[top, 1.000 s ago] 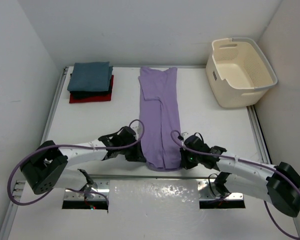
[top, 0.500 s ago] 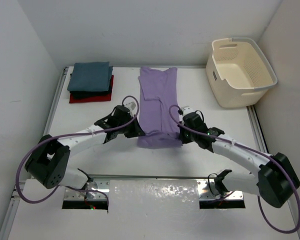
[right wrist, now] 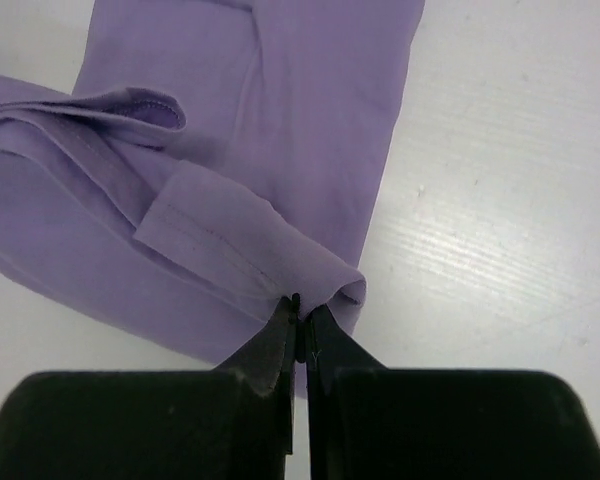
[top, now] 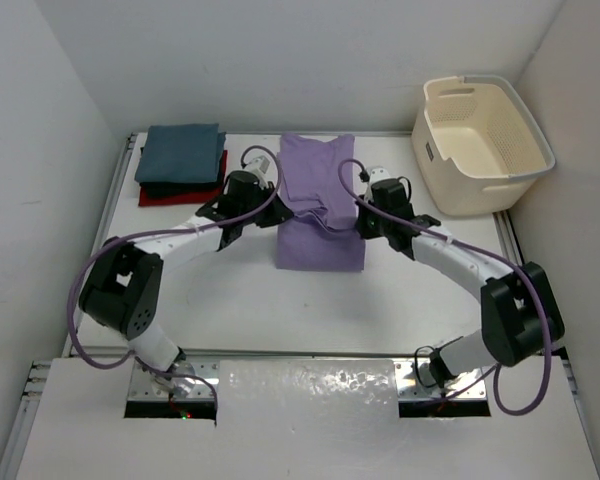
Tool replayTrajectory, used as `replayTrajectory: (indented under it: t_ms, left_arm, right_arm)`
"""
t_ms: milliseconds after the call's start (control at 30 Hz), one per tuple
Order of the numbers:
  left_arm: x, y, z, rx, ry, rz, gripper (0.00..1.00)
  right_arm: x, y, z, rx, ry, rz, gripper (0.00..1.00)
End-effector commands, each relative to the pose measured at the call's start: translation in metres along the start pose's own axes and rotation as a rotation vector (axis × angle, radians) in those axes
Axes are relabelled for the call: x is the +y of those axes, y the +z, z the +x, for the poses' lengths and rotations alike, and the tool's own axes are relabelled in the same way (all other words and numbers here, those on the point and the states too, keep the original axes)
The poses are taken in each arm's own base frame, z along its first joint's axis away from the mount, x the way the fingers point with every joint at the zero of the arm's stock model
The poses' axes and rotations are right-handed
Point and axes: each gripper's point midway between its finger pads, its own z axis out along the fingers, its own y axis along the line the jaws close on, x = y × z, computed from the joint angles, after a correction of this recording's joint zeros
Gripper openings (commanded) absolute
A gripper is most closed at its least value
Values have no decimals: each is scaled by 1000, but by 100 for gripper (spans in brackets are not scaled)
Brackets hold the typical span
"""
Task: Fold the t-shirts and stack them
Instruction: Fold the folded rectangular tshirt in 1/3 of the way
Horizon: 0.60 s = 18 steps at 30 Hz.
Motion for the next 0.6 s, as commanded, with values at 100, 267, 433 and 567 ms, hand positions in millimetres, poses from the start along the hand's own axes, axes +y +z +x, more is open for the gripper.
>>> replayTrajectory:
  t_ms: [100, 267, 433, 567]
  left_arm:
    - [-4, 16, -54, -117, 71, 18, 0]
    - [4, 33, -65, -111, 90, 17, 0]
    - [14, 51, -64, -76, 77, 13, 0]
    - [24, 62, -67, -64, 75, 6, 0]
  right_arm:
    - [-1, 22, -48, -85, -24, -38, 0]
    - [-6, 43, -60, -78, -20, -57, 0]
    - [-11, 61, -61, -52, -13, -70, 0]
    - [-14, 75, -62, -32, 12, -86, 0]
